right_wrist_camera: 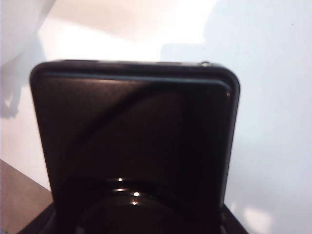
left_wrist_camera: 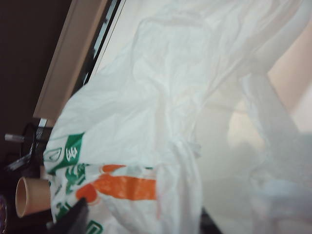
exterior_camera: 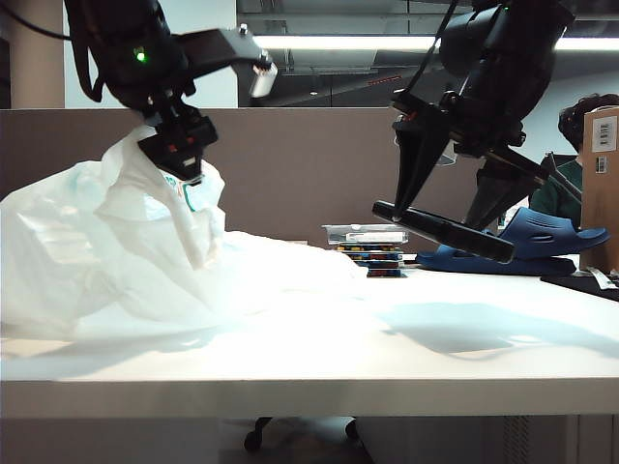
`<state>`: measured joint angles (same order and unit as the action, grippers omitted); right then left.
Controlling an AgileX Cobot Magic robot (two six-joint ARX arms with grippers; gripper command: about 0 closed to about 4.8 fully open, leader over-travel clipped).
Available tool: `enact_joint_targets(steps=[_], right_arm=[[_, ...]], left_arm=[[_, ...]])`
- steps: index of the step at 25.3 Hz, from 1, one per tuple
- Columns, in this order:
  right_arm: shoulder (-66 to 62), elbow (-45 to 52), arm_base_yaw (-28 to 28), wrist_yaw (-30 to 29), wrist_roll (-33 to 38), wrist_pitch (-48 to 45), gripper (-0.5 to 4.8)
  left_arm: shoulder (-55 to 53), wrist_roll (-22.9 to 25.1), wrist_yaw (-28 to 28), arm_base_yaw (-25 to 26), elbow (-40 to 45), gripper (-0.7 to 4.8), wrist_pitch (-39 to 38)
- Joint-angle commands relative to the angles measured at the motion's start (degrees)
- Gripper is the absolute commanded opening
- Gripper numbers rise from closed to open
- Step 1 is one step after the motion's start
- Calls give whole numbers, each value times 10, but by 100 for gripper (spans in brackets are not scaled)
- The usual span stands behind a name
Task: Put the power bank into the bag.
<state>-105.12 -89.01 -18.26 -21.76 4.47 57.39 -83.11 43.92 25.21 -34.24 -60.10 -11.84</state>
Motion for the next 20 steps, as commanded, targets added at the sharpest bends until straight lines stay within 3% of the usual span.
enact_joint_targets(steps=[1,2,3,6,11,20], right_arm=[[6,-5,0,-7,-2,-5,201],[6,-5,0,-7,-2,-5,201],[6,-5,0,-7,-2,-5,201],[6,-5,0,-9,-2,-4,201],[6,-5,-1,-42,-4,1,201],[6,-5,-21,-54,-21,7,201]], left_arm=[[-8,-2,27,8,-1,181,2],[-9,-2,26,10,-1,124,1],[-9,-2,26,11,-1,-3,3],[-8,-2,4,11,-2,-6,8],[-8,-21,-134,10,-3,-6,8],[-8,-71,-246,10,-4,-6,38]])
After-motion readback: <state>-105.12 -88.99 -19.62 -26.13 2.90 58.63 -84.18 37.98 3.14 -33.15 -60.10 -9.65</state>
